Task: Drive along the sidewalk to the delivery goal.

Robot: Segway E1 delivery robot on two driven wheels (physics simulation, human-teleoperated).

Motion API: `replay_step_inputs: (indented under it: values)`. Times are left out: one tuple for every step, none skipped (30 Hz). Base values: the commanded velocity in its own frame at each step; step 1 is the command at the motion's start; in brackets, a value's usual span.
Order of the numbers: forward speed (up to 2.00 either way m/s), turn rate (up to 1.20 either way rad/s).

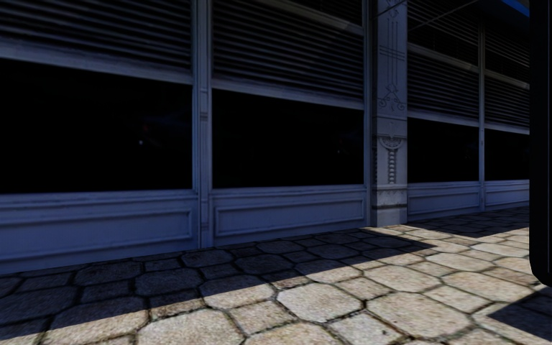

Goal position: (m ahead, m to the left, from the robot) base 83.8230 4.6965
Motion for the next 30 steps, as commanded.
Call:
replay_step_inputs:
  values:
    - [0.00, 0.00]
    - [0.00, 0.00]
    - [0.00, 0.00]
    - [0.00, 0.00]
    - [0.00, 0.00]
    - [0.00, 0.00]
    - [0.00, 0.00]
    - [0.00, 0.00]
    - [0.00, 0.00]
    - [0.00, 0.00]
    - [0.00, 0.00]
    - [0.00, 0.00]
    - [0.00, 0.00]
    - [0.00, 0.00]
    - [0.00, 0.00]
    - [0.00, 0.00]
    - [0.00, 0.00]
    - [0.00, 0.00]
    - [0.00, 0.00]
    - [0.00, 0.00]
    - [0.00, 0.00]
    - [0.00, 0.00]
    - [0.00, 0.00]
    - [0.00, 0.00]
    - [0.00, 0.00]
    - [0.00, 0.00]
    - [0.00, 0.00]
    - [0.00, 0.00]
    - [0.00, 0.00]
    - [0.00, 0.00]
